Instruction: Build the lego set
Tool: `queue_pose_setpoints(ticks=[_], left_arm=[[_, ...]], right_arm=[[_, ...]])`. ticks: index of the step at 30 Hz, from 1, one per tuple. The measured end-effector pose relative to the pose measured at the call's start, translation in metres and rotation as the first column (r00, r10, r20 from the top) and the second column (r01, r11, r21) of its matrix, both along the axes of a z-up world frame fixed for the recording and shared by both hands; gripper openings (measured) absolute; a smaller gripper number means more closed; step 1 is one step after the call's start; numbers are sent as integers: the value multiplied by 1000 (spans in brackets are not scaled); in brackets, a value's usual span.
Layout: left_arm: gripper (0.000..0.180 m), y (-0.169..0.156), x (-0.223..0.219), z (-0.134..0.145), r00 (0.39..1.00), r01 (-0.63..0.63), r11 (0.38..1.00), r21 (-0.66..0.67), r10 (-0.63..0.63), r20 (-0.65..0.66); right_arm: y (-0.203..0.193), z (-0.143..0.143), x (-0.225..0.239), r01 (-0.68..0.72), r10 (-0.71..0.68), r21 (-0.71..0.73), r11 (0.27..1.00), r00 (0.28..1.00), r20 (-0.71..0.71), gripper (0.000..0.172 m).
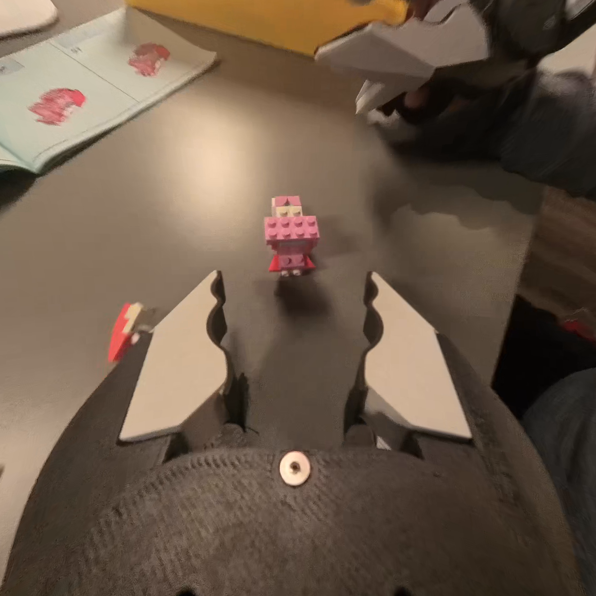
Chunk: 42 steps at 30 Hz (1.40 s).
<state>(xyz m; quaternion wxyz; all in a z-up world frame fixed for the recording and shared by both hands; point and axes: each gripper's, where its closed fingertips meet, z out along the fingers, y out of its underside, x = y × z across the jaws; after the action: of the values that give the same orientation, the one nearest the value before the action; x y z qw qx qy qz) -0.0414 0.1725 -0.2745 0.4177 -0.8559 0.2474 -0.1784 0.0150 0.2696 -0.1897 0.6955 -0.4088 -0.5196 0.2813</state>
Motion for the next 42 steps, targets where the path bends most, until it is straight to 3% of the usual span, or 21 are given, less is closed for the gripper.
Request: queue_pose_setpoints(ticks=[4,8,12,16,20,25,29,31,33,35,38,42], left_arm=[[82,-28,-48,30,991,-133,985,112,128,48],[82,-48,-90,18,978,-211,977,38,210,16],[74,-34,-100,19,973,-231,971,68,231,1],[73,-5,-92,10,984,-163,984,65,167,-61],[66,10,-85,-9,991,-68,997,-27,64,-121],[39,13,-81,-24,981,4,997,-82,-20,-194],[32,18,-79,-20,985,-5,998,-64,-6,-170],[32,23,-72,-8,996,-20,1000,-19,18,-89],[32,26,-58,7,1000,-13,1000,11,13,-1],[32,25,-40,21,998,37,999,27,-38,53],[32,24,-20,28,988,139,989,54,-135,-72],[32,25,0,29,934,267,961,73,-240,-264]], right_arm=[[2,2,0,-12,12,-34,999,1000,-18,60],[5,3,1,-16,14,-65,998,999,-31,59],[4,1,0,-26,24,-85,996,999,-24,57],[2,-3,-2,-47,47,-103,994,999,-6,54],[-2,-3,-2,-77,77,-123,989,997,-1,52],[-12,-5,-7,-149,154,-195,969,988,10,52],[-23,-4,-10,-197,205,-201,960,979,19,52],[-30,-4,-12,-208,219,-172,963,975,45,52],[-41,-7,-16,-231,243,-120,966,965,99,52],[-57,-18,-26,-298,326,-159,941,924,201,53],[-74,-30,-38,-360,442,-290,887,843,306,62],[-78,-35,-45,-381,475,-293,877,786,396,61]])
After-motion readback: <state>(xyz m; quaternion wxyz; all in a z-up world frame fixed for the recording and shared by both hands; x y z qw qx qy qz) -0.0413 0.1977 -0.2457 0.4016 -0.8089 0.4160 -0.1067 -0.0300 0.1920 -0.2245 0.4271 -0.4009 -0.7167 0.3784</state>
